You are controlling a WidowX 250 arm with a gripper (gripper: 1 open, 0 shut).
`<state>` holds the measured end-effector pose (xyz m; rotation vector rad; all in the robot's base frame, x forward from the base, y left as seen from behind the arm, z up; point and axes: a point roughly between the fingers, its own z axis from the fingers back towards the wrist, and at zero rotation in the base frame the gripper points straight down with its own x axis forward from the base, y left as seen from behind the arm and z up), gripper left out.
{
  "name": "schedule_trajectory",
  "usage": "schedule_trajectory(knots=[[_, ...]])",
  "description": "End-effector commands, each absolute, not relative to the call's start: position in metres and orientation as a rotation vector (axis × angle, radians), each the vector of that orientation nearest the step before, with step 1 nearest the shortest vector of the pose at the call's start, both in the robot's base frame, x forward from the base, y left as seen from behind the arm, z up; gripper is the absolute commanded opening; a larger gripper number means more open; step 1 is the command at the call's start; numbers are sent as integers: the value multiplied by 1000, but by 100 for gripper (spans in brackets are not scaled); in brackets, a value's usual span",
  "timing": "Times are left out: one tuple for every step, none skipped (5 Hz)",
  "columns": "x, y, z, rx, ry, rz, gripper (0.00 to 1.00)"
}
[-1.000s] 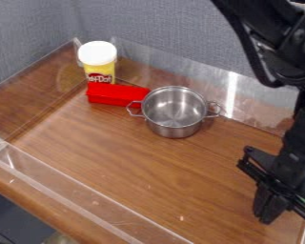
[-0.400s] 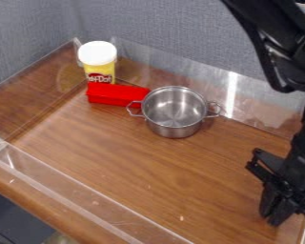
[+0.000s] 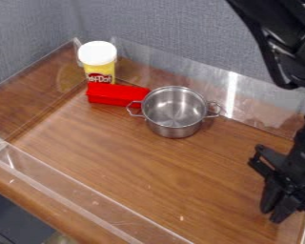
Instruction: Put green object to the left side of the table
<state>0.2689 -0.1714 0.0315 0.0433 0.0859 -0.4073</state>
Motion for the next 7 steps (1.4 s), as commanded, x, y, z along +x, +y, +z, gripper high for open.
schedule_trajectory(knots=[[282,-179,58,14,2,-419,100],[285,-179,53,15,9,-422,0],[287,-179,49,17,13,-426,0],[288,-173,55,23,7,-415,0],[288,-168,61,29,3,-405,0],[288,-162,72,38,-8,-391,0],[290,-146,100,60,-43,-346,0]])
